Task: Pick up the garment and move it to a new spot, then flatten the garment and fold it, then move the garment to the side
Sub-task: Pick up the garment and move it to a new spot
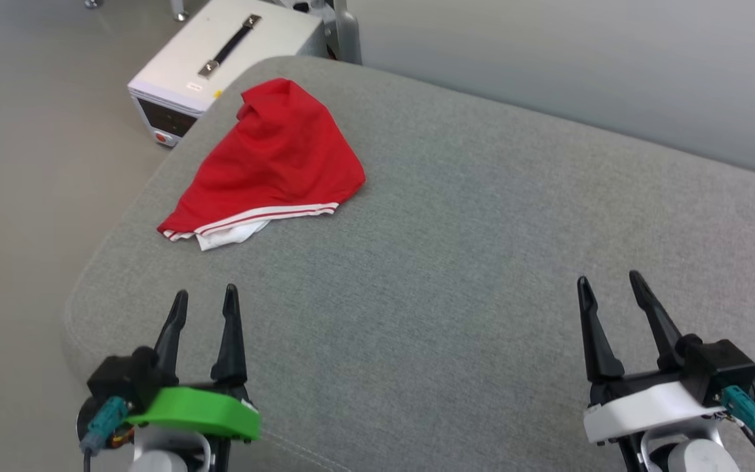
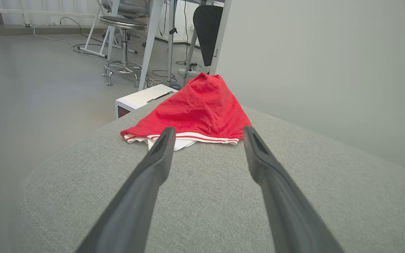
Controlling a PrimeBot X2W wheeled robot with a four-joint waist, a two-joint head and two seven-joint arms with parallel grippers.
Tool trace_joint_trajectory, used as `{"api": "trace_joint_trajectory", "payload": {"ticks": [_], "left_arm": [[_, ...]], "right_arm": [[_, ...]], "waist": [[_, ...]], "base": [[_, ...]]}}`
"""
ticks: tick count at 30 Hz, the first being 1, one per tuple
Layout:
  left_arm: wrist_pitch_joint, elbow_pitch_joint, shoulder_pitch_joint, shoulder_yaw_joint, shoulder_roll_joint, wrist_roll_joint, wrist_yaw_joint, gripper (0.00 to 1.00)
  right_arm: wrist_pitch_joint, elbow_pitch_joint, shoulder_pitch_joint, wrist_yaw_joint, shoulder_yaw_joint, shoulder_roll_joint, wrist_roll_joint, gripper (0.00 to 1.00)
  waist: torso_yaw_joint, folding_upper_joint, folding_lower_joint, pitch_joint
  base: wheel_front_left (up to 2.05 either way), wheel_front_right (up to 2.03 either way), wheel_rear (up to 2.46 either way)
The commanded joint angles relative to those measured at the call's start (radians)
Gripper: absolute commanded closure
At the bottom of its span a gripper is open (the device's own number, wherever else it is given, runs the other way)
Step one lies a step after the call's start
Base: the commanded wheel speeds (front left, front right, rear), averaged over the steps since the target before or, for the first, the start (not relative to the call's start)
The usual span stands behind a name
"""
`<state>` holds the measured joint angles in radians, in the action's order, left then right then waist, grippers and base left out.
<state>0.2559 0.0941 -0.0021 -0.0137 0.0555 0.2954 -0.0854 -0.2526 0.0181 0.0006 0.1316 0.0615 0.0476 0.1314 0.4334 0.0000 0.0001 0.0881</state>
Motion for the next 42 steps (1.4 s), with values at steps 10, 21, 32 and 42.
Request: {"api": "trace_joint_trajectory", "payload": {"ticks": [10, 21, 32, 42], "left_arm": [[-0.084, 0.29, -0.393, -0.003, 0.15, 0.057, -0.044, 0.0], [-0.513, 0.509, -0.743, -0.236, 0.422, 0.266, -0.045, 0.0], [-0.683, 0.575, -0.863, -0.369, 0.529, 0.39, -0.045, 0.0], [-0.881, 0.685, -0.857, -0.389, 0.528, 0.509, -0.045, 1.0]], "right_arm": [[-0.009, -0.057, -0.095, -0.001, -0.002, 0.023, -0.068, 0.0], [-0.005, -0.14, -0.167, -0.001, 0.008, 0.059, -0.083, 0.0], [-0.006, -0.123, -0.205, -0.001, 0.015, 0.055, -0.093, 0.0], [-0.009, -0.108, -0.223, -0.001, 0.013, 0.048, -0.093, 0.0]], "waist": [[-0.136, 0.0, -0.0001, 0.258], [-0.231, 0.0, -0.0001, 0.426], [-0.303, 0.0, -0.0001, 0.504], [-0.33, 0.0, -0.0001, 0.514]], "base": [[0.0, 0.0, 0.0], [0.0, 0.0, 0.0], [0.0, 0.0, 0.0], [0.0, 0.0, 0.0]]}}
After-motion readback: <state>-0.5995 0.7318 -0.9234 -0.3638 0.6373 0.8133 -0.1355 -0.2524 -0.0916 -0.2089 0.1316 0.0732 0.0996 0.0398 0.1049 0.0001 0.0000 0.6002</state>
